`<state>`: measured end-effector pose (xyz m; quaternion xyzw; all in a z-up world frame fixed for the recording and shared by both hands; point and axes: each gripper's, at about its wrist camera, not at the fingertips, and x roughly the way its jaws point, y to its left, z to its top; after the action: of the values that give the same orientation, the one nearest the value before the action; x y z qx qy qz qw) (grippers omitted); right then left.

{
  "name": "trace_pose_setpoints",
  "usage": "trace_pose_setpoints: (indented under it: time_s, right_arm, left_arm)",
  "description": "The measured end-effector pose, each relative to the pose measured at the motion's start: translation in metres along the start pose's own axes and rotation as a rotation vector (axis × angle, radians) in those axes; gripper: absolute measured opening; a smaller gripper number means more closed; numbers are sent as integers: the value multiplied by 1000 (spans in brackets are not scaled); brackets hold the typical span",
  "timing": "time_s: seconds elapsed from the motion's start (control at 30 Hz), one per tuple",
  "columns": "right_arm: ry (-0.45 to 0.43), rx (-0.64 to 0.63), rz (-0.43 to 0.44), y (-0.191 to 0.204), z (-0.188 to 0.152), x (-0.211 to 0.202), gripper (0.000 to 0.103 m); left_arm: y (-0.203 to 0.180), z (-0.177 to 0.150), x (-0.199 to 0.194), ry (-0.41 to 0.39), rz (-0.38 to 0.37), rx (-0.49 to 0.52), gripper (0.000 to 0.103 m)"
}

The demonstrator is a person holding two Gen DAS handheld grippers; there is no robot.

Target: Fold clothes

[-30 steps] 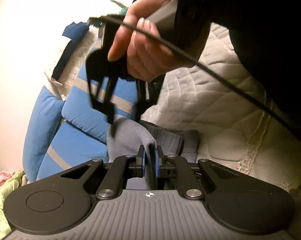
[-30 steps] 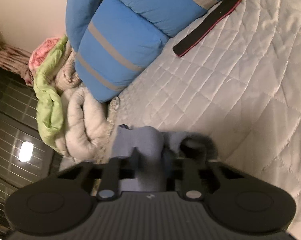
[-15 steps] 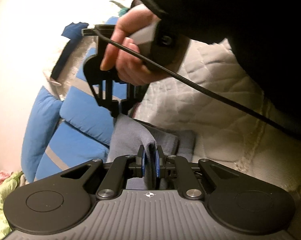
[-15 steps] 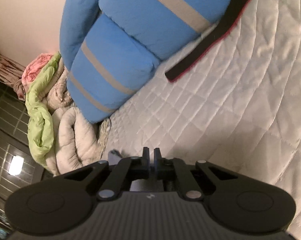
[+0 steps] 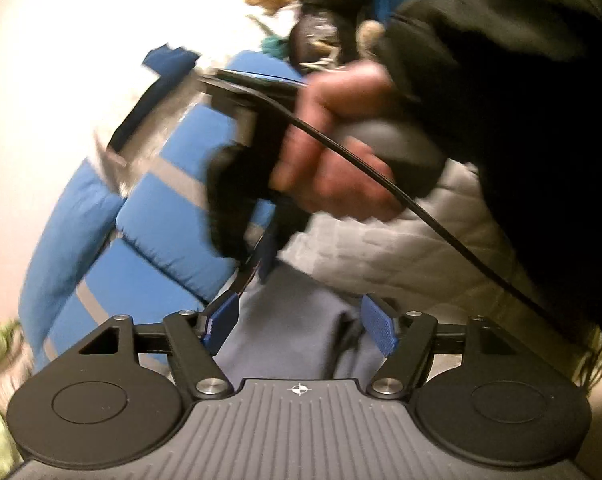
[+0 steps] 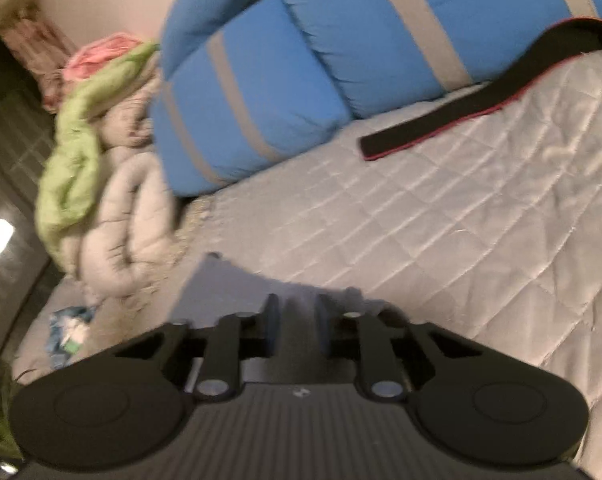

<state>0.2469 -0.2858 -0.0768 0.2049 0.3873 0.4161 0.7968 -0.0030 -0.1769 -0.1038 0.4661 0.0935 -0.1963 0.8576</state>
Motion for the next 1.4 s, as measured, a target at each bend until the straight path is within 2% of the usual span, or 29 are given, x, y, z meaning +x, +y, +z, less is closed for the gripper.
trace_pose_setpoints:
  time_s: [0.1, 0.17, 0.2, 0.23, 0.3, 0.4, 0.47, 0.5, 0.57, 0.63, 0.7, 0.8, 0.87, 0.97, 1.0, 1.03, 1.13, 1.17, 1.2, 1.23, 1.27, 1.33, 1.4]
  right_arm:
    - [-38, 1, -8, 0, 0, -4, 38]
    - [-76, 23, -27, -3, 0, -13, 51]
    - [-104, 49, -37, -6, -1, -21, 66]
    - [-127, 75, -45, -10, -2, -29, 73]
    - [-135, 127, -38, -19, -3, -37, 72]
    - [-71, 199, 29, -30, -10, -39, 72]
    - [-19, 177, 34, -26, -15, -35, 70]
    - [7, 154, 29, -22, -16, -31, 67]
    - [38, 109, 24, -14, -19, -24, 51]
    - [22, 43, 5, -3, -21, -22, 34]
    - [1, -37, -5, 8, -23, -22, 29]
    - [-38, -152, 8, 24, -25, -25, 28]
    - [-36, -196, -23, 29, -24, -22, 29]
    - [3, -155, -138, 21, -22, -14, 48]
    - [14, -143, -174, 19, -22, -13, 62]
    - [18, -136, -208, 17, -23, -12, 71]
    - [-64, -199, -257, 28, -27, -24, 72]
    - [-106, -235, -267, 35, -29, -28, 69]
    - [-145, -273, -273, 42, -32, -32, 62]
    - [-168, -319, -273, 48, -34, -33, 53]
    - [-176, -359, -273, 54, -36, -31, 49]
    - [-157, -424, -268, 66, -40, -21, 31]
    - [-115, -456, -279, 72, -41, -7, 21]
  left_arm:
    - [34, -1, 8, 36, -3, -50, 68]
    - [60, -4, 20, 72, 34, -57, 69]
    - [73, -6, 29, 92, 55, -59, 69]
    - [88, -10, 38, 119, 79, -56, 70]
    - [114, -21, 60, 184, 130, -60, 71]
    - [148, -44, 90, 290, 169, -104, 72]
    - [164, -62, 109, 368, 172, -133, 72]
    - [169, -70, 114, 399, 163, -150, 72]
    - [176, -84, 123, 454, 132, -198, 72]
    - [180, -96, 129, 512, 102, -233, 72]
    - [183, -106, 132, 560, 80, -262, 72]
    - [181, -115, 133, 612, 80, -259, 73]
    - [178, -117, 133, 636, 89, -248, 73]
    - [176, -122, 136, 669, 101, -226, 77]
    - [176, -124, 137, 677, 103, -221, 78]
    - [177, -125, 137, 678, 104, -223, 80]
    - [188, -124, 132, 656, 134, -258, 79]
    - [193, -123, 129, 644, 153, -271, 79]
    - [199, -121, 126, 617, 170, -292, 79]
    - [208, -118, 119, 564, 173, -325, 79]
    - [216, -115, 113, 504, 159, -363, 79]
    - [231, -111, 106, 399, 115, -437, 79]
    - [242, -113, 113, 334, 14, -527, 78]
